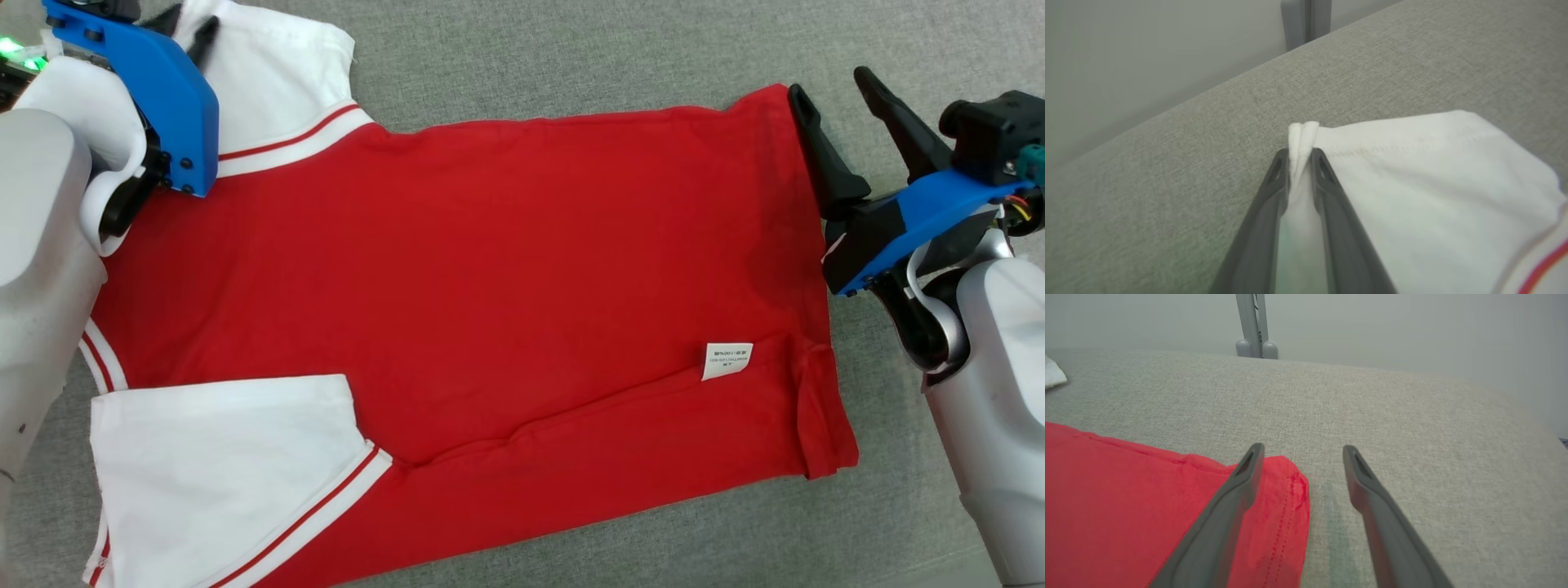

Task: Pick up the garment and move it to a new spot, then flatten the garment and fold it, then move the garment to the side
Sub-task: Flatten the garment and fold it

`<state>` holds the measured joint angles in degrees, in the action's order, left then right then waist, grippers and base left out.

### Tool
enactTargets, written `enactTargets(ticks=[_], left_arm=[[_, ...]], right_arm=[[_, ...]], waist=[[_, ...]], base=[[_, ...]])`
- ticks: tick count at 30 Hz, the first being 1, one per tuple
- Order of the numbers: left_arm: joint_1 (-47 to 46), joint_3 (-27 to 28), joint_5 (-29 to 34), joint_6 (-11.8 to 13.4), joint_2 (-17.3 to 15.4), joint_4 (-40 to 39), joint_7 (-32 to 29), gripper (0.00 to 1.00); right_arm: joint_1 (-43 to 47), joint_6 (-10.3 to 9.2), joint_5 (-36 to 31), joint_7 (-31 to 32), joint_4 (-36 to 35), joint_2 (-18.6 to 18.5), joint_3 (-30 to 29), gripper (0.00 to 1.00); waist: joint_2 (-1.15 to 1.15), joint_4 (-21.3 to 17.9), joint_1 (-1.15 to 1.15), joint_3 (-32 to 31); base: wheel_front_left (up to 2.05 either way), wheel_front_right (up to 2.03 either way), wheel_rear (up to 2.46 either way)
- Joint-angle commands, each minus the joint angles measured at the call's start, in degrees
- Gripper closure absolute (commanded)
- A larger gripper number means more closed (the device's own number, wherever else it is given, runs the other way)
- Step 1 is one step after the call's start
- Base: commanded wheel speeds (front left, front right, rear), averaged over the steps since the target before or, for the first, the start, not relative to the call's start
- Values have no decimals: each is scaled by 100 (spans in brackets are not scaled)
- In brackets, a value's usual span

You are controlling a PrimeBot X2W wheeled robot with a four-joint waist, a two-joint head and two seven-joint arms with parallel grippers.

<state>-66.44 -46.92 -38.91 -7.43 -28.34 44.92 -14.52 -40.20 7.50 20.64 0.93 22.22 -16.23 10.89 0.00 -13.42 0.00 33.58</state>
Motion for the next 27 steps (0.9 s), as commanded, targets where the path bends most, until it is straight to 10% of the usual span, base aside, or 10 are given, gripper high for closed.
enactTargets(ticks=[1,21,24,27], left_arm=[[-106,-88,-53,-1,1,66,34,100],[-602,-990,-496,-1,224,228,732,100],[-673,-1080,-539,-1,271,259,832,100],[-723,-1174,-571,-1,293,276,941,100]], right_arm=[[-115,-1,81,104,27,-85,67,0],[-418,-1,670,1560,281,-618,691,1],[-491,-2,695,1671,358,-629,705,100],[-519,-2,693,1658,427,-642,651,100]], waist=[[0,17,0,-28],[0,332,0,-113],[0,378,0,-118],[0,421,0,-135]], base=[[0,0,0],[0,0,0],[0,0,0],[0,0,0]])
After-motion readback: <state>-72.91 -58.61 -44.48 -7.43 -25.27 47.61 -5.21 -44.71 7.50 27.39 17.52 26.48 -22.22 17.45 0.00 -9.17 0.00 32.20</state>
